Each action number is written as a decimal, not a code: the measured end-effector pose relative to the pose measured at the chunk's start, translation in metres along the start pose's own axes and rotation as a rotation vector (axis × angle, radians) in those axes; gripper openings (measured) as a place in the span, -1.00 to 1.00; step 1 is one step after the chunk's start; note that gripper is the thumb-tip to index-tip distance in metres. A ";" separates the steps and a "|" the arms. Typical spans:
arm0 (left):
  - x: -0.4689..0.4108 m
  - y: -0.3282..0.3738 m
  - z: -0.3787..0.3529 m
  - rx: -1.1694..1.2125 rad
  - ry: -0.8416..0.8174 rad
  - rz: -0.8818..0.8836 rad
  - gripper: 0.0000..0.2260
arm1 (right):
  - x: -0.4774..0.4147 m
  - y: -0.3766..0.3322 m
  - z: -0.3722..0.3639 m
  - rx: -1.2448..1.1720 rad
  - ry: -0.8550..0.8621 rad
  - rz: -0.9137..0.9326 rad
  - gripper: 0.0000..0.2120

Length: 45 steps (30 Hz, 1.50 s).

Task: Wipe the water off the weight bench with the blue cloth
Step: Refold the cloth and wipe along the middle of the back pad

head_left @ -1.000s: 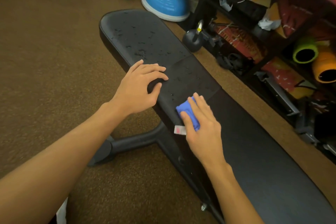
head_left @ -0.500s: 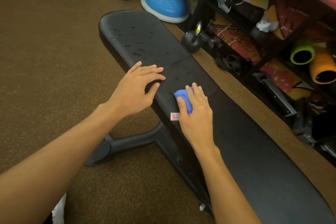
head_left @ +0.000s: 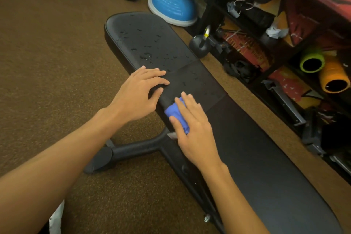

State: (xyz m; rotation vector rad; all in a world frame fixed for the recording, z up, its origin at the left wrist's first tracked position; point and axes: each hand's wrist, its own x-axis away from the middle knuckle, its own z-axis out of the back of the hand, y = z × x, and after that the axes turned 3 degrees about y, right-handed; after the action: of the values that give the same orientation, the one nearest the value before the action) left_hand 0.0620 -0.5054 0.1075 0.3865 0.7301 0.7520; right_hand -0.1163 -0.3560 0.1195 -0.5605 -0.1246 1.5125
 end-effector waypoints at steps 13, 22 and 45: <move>0.001 -0.002 0.002 0.025 -0.021 0.001 -0.71 | 0.002 0.008 0.006 -0.002 -0.033 0.060 -0.48; 0.001 -0.001 0.002 0.024 -0.021 0.007 -0.70 | -0.015 -0.002 -0.006 0.009 0.016 -0.041 -0.48; 0.002 0.009 0.000 0.012 0.008 0.050 -0.69 | -0.028 0.016 0.007 -0.035 -0.013 -0.056 -0.49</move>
State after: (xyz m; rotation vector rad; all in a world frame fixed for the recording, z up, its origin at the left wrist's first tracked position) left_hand 0.0585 -0.4978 0.1115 0.4143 0.7353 0.7964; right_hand -0.1364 -0.3821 0.1263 -0.5709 -0.1762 1.4617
